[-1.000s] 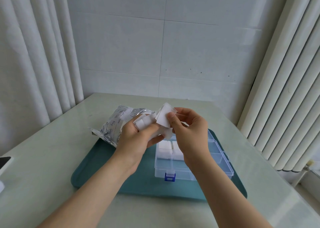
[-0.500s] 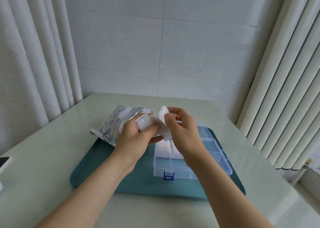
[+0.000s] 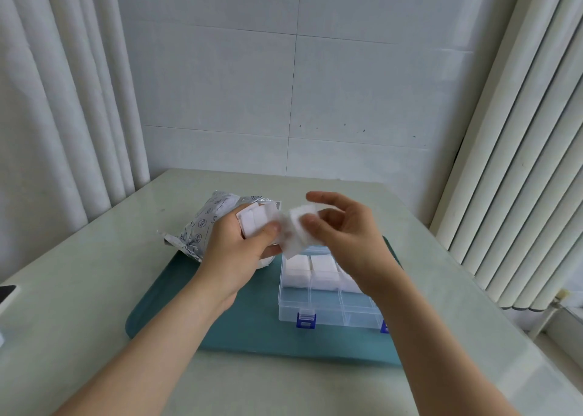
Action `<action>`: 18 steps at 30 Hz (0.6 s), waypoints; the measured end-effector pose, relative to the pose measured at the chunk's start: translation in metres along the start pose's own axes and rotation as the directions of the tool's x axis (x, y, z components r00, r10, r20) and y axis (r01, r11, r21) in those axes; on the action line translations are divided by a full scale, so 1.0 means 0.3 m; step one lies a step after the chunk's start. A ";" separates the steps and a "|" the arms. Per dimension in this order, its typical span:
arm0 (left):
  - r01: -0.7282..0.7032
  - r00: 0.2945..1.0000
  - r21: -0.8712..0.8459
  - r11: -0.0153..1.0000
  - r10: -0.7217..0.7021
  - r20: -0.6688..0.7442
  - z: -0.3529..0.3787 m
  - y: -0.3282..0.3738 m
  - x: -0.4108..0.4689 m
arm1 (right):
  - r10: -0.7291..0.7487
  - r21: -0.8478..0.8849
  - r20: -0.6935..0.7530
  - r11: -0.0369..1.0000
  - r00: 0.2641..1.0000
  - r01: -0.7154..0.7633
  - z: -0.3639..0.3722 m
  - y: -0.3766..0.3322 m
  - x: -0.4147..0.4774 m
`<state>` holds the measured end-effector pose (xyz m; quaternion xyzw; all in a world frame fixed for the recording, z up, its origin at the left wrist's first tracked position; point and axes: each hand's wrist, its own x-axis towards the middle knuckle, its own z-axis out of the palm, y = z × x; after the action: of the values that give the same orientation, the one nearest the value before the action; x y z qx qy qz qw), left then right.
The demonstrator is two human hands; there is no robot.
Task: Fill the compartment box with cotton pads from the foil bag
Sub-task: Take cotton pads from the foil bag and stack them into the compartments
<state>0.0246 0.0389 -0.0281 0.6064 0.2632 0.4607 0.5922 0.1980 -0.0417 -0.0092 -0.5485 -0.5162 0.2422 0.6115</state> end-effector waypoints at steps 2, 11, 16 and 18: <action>-0.016 1.000 0.009 1.000 0.016 0.019 -0.005 -0.005 0.006 | -0.010 -0.091 0.032 0.996 0.999 0.013 0.010 0.006 -0.004; 0.023 0.996 -0.114 0.993 -0.013 0.089 0.006 -0.007 0.010 | -0.065 -0.223 -0.036 0.973 0.997 0.056 0.027 0.034 0.005; 0.067 0.995 -0.185 0.980 -0.054 0.079 0.007 0.001 0.005 | -0.079 -0.217 -0.047 0.974 0.996 0.067 0.024 0.030 0.004; 0.101 0.995 -0.173 0.980 -0.101 0.007 -0.001 0.013 0.004 | -0.077 -0.185 -0.083 0.981 0.994 0.061 0.020 0.030 0.007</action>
<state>0.0240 0.0396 -0.0239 0.5383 0.2531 0.4515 0.6650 0.1957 -0.0347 -0.0176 -0.5943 -0.5269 0.1479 0.5893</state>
